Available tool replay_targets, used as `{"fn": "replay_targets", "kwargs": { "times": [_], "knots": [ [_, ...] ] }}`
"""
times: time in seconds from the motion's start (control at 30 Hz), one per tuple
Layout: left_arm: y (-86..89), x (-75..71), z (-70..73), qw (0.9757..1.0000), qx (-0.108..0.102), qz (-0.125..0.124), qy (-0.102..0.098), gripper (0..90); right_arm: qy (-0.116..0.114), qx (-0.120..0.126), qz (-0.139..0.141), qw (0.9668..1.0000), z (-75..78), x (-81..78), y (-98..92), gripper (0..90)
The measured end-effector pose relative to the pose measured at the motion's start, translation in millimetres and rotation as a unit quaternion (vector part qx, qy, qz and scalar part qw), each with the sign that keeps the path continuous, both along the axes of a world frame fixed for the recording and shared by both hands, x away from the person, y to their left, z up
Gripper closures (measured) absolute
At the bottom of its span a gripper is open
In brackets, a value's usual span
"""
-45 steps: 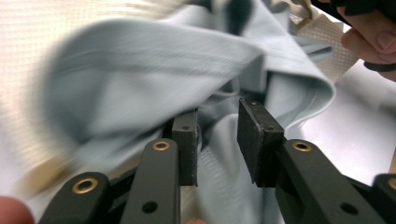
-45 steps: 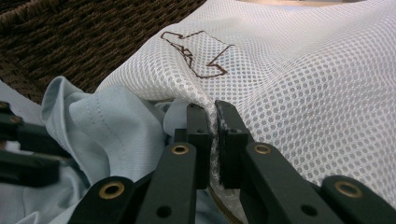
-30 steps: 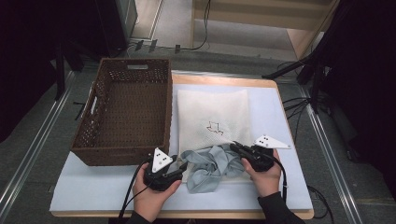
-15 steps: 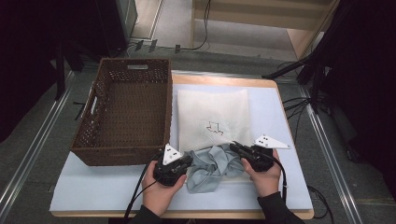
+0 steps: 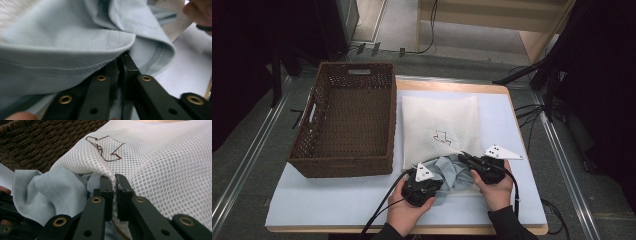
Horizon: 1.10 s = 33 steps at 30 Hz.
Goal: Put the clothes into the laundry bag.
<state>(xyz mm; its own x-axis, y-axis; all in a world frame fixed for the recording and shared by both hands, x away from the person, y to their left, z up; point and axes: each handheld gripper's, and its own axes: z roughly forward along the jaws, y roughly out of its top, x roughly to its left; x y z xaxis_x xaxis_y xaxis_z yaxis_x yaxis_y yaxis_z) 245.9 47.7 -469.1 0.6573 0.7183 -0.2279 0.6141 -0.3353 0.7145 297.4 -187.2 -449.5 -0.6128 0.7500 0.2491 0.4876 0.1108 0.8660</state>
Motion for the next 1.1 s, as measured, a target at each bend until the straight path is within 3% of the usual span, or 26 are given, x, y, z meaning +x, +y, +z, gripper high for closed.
{"fn": "replay_targets", "kwargs": {
  "times": [0.1,0.13,0.33,0.43,0.6,0.63,0.7,0.73,0.77,0.8,0.83,0.97,1.1],
  "knots": [
    [0.1,-4.0,2.5,0.9999,-0.006,-0.012,-0.009,73.9,0.000,0.000,0.000,1.0000,0.0,0.2,-0.6,86.5],
    [1.3,-5.5,4.4,0.9998,-0.009,-0.015,-0.013,66.9,0.002,0.001,-0.001,1.0000,0.0,0.2,-0.8,86.5],
    [17.0,-13.6,13.1,0.9995,-0.025,-0.011,-0.016,59.4,0.001,0.001,0.000,1.0000,0.5,0.5,-1.2,86.5],
    [19.1,-17.5,13.6,0.9993,-0.026,-0.014,-0.025,50.9,0.001,0.001,0.000,1.0000,0.4,0.7,-1.2,86.6],
    [4.7,-15.8,7.1,0.9995,-0.014,-0.029,-0.003,39.6,0.001,0.000,-0.001,1.0000,0.7,0.5,-0.3,86.5],
    [-3.5,-13.5,3.1,0.9995,0.007,-0.030,0.003,38.0,0.001,0.001,-0.001,1.0000,0.8,0.4,-0.2,86.5],
    [-7.0,-12.4,1.3,0.9995,0.018,-0.027,0.002,37.5,0.001,0.000,0.000,1.0000,0.6,0.5,-0.2,86.6],
    [-10.4,-11.5,0.6,0.9993,0.031,-0.023,-0.003,38.4,0.001,0.000,-0.001,1.0000,0.5,0.5,-0.1,86.5],
    [-13.4,-10.5,1.2,0.9989,0.044,-0.011,-0.010,47.7,0.000,0.000,0.000,1.0000,0.4,0.3,0.1,86.6],
    [-15.7,-8.4,2.2,0.9989,0.046,0.001,-0.012,47.7,0.000,0.000,0.000,1.0000,0.4,0.3,0.1,86.6],
    [-20.9,-2.6,5.1,0.9983,0.053,0.022,-0.007,58.6,0.001,-0.001,0.000,1.0000,0.3,0.1,0.4,86.7],
    [-28.7,6.3,6.4,0.9977,0.059,0.031,-0.011,80.7,0.001,-0.002,0.002,1.0000,1.0,-0.7,1.2,86.8],
    [-40.6,18.3,10.2,0.9976,0.062,0.029,-0.004,83.9,0.002,0.000,0.004,1.0000,1.3,-1.2,1.8,86.9]
  ]
}}
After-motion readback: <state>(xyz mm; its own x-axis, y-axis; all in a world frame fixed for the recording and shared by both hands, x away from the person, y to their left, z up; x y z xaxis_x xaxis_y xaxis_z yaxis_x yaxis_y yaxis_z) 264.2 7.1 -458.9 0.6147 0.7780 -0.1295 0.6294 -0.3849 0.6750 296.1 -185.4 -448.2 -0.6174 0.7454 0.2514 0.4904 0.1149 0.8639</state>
